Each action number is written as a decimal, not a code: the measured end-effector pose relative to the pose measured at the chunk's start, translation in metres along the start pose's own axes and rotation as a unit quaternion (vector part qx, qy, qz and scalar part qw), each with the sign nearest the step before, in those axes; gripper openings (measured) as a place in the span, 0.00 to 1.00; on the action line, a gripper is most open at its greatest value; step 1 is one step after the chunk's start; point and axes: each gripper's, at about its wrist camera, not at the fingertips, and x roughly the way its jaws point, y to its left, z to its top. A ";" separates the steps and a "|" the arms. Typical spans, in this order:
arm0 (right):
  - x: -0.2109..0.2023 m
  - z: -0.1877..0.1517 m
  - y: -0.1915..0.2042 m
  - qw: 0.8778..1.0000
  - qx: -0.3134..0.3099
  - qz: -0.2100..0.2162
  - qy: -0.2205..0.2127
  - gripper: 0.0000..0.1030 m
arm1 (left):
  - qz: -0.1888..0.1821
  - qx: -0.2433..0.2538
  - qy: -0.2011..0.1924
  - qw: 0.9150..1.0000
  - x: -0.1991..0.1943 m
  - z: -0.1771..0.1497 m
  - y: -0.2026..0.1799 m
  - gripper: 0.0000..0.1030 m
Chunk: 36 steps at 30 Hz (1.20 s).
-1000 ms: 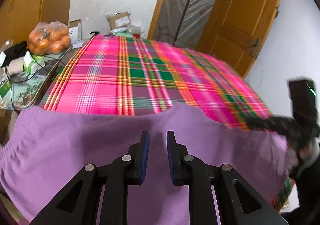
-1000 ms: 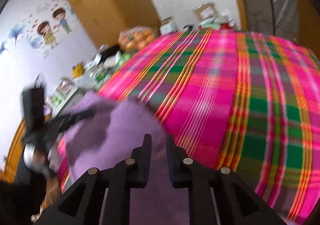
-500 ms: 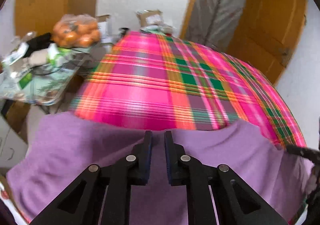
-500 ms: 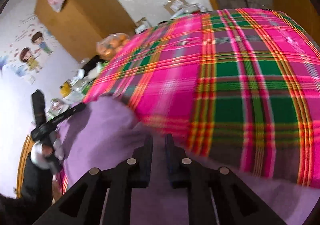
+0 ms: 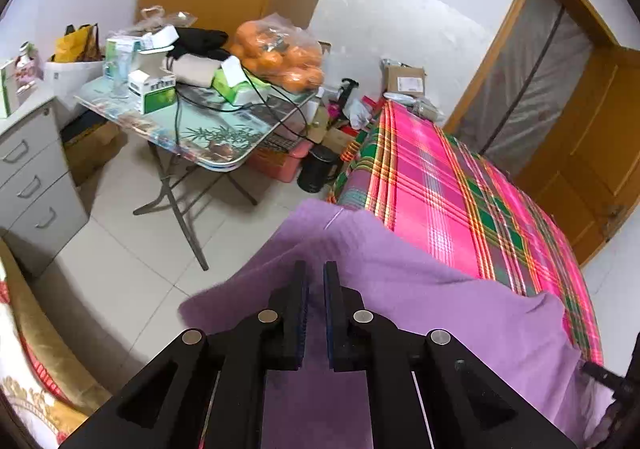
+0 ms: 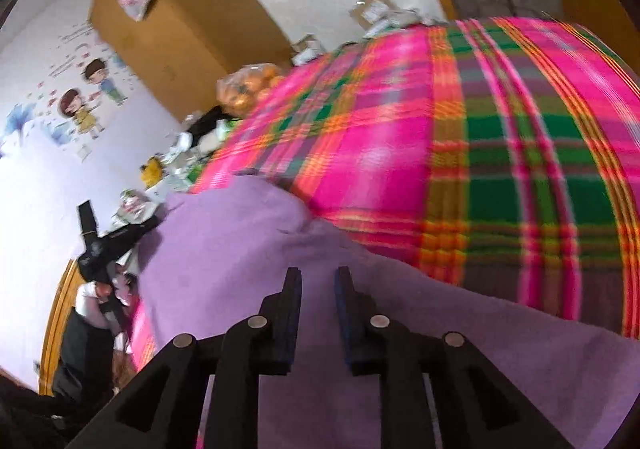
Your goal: Fold clothes
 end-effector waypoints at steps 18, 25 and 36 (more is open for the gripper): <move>0.139 0.079 0.044 0.997 0.006 0.017 0.072 0.07 | 0.009 0.027 0.021 0.999 0.000 -0.006 0.006 0.10; 0.120 0.072 0.055 0.998 0.011 0.031 0.053 0.15 | -0.008 0.075 0.002 0.997 0.007 0.036 -0.014 0.29; 0.049 0.036 0.036 0.999 0.035 0.022 0.008 0.19 | -0.010 0.154 0.089 0.984 0.068 0.041 -0.032 0.31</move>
